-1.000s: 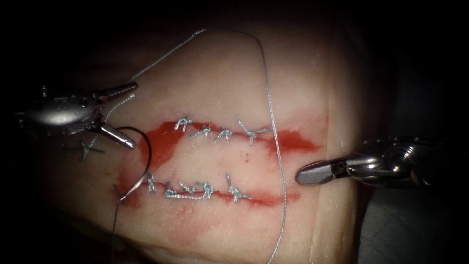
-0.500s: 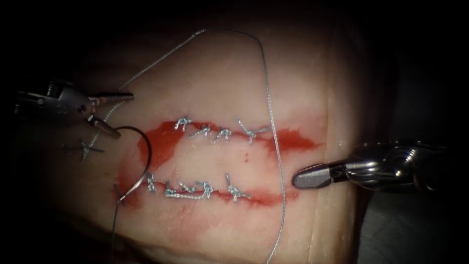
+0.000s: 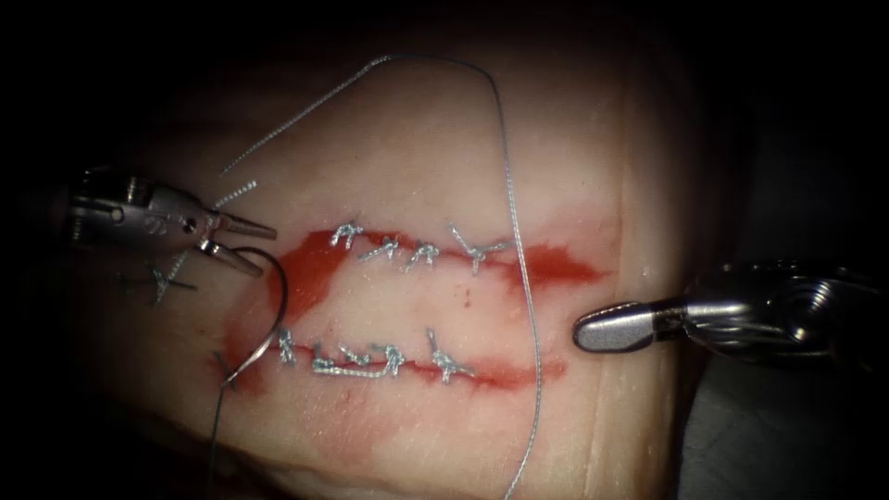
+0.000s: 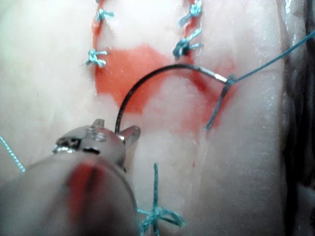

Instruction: Wound Closure

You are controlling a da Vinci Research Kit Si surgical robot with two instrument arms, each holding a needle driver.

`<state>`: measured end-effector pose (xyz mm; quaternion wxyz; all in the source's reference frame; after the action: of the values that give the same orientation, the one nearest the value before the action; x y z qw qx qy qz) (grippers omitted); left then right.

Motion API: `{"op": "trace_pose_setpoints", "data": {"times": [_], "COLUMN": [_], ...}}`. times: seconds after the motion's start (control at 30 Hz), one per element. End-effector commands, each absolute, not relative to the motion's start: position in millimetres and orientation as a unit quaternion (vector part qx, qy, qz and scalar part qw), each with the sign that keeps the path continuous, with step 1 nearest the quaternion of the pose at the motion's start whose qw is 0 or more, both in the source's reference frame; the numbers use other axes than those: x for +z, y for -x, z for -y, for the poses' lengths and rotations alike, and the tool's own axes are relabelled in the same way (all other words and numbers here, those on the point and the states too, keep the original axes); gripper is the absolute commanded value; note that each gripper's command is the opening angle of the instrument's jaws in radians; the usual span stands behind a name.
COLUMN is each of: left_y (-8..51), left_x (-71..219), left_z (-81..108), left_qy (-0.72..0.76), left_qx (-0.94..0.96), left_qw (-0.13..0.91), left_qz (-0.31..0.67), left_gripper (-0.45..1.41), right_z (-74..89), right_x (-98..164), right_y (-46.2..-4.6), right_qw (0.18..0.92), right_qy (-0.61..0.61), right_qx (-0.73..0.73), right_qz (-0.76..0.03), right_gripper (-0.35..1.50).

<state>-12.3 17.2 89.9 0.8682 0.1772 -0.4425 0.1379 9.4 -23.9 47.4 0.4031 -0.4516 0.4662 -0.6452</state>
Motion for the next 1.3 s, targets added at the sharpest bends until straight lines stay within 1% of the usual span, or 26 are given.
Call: {"op": "trace_pose_setpoints", "data": {"times": [0.03,0.07,0.1,0.17,0.3,0.37,0.4,0.43,0.47,0.5,0.53,0.6,0.63,0.67,0.77,0.8,0.87,0.93,1.0,1.13,1.17,1.2,1.23,1.27,1.3], "left_y": [12.9,13.0,13.0,12.9,12.6,12.4,12.0,11.7,11.6,11.4,11.0,11.1,11.4,11.7,13.2,14.6,17.1,17.9,18.2,17.6,17.4,17.1,16.9,16.8,16.7], "left_x": [90.5,90.5,90.6,90.5,89.4,88.7,88.0,87.6,87.3,86.9,85.9,84.8,83.9,83.5,82.3,81.7,81.2,81.3,81.8,82.7,82.9,83.2,83.4,83.5,83.6], "left_z": [-17.4,-17.4,-17.3,-17.2,-17.8,-18.2,-18.5,-18.7,-18.9,-19.2,-19.9,-20.5,-20.8,-20.9,-20.7,-20.3,-19.0,-18.3,-17.7,-17.5,-17.5,-17.6,-17.6,-17.7,-17.7], "left_qy": [-0.177,-0.181,-0.187,-0.205,-0.232,-0.226,-0.216,-0.2,-0.192,-0.189,-0.187,-0.174,-0.19,-0.199,-0.208,-0.218,-0.243,-0.241,-0.235,-0.229,-0.229,-0.229,-0.228,-0.229,-0.229], "left_qx": [0.142,0.14,0.132,0.107,0.069,0.055,0.034,-0.003,-0.045,-0.097,-0.247,-0.327,-0.378,-0.403,-0.475,-0.52,-0.562,-0.565,-0.568,-0.57,-0.569,-0.567,-0.569,-0.571,-0.571], "left_qw": [0.867,0.867,0.868,0.871,0.871,0.871,0.873,0.878,0.878,0.873,0.839,0.812,0.788,0.773,0.723,0.688,0.648,0.646,0.655,0.677,0.678,0.68,0.679,0.679,0.68], "left_qz": [0.444,0.443,0.441,0.434,0.427,0.432,0.435,0.436,0.436,0.439,0.447,0.452,0.448,0.449,0.456,0.457,0.454,0.453,0.438,0.406,0.405,0.404,0.403,0.4,0.398], "left_gripper": [0.36,0.27,-0.03,-0.45,-0.45,-0.45,-0.45,-0.45,-0.45,-0.45,-0.45,-0.45,-0.45,-0.45,-0.45,-0.45,-0.45,-0.45,-0.45,-0.45,-0.45,-0.45,-0.45,-0.45,-0.45], "right_z": [24.1,24.2,24.2,24.2,24.1,23.9,23.5,23.1,22.8,22.4,21.2,20.0,19.1,18.6,17.6,17.3,15.8,14.4,12.7,12.3,12.3,12.0,11.8,11.6,11.3], "right_x": [48.0,48.0,48.0,48.0,48.0,47.8,47.6,47.5,47.3,47.1,46.6,46.2,46.1,46.1,46.2,46.5,46.4,45.8,44.4,43.7,43.6,43.2,42.9,42.7,42.6], "right_y": [-10.3,-10.4,-10.4,-10.5,-10.5,-10.4,-10.4,-10.3,-10.3,-10.3,-10.3,-10.4,-10.5,-10.6,-11.3,-11.7,-11.1,-10.0,-7.9,-6.2,-6.0,-5.7,-5.3,-5.1,-4.9], "right_qw": [0.402,0.402,0.401,0.401,0.401,0.406,0.403,0.4,0.398,0.393,0.392,0.384,0.375,0.362,0.352,0.345,0.33,0.321,0.314,0.331,0.389,0.528,0.622,0.701,0.79], "right_qy": [0.453,0.453,0.453,0.453,0.453,0.459,0.478,0.496,0.51,0.529,0.567,0.612,0.649,0.673,0.69,0.697,0.706,0.716,0.737,0.757,0.745,0.7,0.651,0.593,0.498], "right_qx": [-0.645,-0.645,-0.644,-0.644,-0.644,-0.638,-0.63,-0.62,-0.611,-0.603,-0.574,-0.546,-0.527,-0.524,-0.526,-0.532,-0.546,-0.544,-0.527,-0.488,-0.482,-0.458,-0.43,-0.396,-0.337], "right_qz": [-0.467,-0.466,-0.467,-0.467,-0.469,-0.466,-0.461,-0.458,-0.456,-0.449,-0.442,-0.423,-0.4,-0.376,-0.351,-0.336,-0.307,-0.298,-0.284,-0.283,-0.246,-0.145,-0.065,0.012,0.118], "right_gripper": [-0.03,-0.03,-0.03,-0.03,0.02,0.14,0.29,0.37,0.61,0.79,0.89,0.96,1.03,1.01,1.23,1.25,1.23,1.2,1.23,1.28,1.28,1.28,1.28,1.26,1.26]}}
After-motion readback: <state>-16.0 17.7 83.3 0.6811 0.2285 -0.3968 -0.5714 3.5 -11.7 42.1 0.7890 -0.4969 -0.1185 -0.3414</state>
